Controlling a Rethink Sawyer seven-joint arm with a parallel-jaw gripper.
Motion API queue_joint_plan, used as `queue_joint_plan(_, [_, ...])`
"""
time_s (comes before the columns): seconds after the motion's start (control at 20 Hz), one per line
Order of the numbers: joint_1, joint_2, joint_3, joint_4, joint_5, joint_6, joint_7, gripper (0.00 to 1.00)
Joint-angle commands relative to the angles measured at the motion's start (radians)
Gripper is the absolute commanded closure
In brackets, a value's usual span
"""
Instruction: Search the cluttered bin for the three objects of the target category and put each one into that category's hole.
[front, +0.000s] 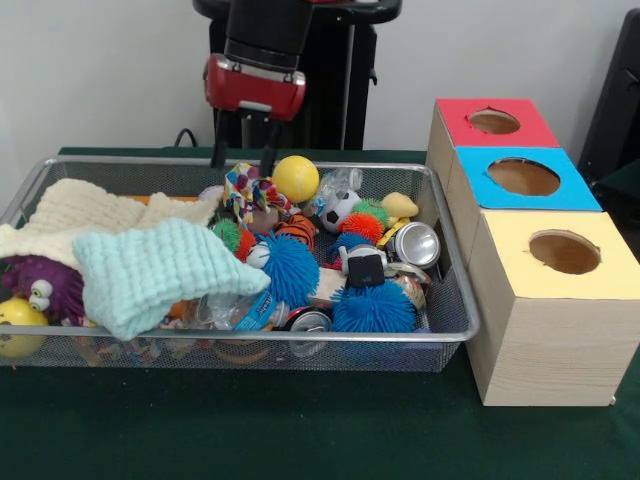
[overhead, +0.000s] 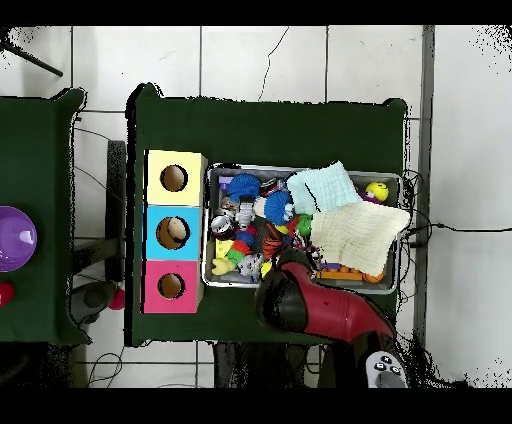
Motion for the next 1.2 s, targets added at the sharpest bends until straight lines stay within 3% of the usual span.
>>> queue_joint_plan(0.05, [-0.085, 0.12, 0.061, 0.005, 0.036, -0.205, 0.304, 0.0])
queue_joint_plan(0.3, [-0.115, 0.171, 0.105, 0.011, 0.035, -0.267, 0.307, 0.0])
queue_joint_plan(0.65, [-0.07, 0.226, 0.076, -0.007, 0.098, -0.291, 0.284, 0.0])
queue_joint_plan(0.9, [-0.093, 0.185, 0.117, 0.025, 0.15, -0.15, 0.285, 0.0])
queue_joint_plan(1.2, [-0.152, 0.014, 0.219, 0.095, 0.214, 0.15, 0.246, 0.0])
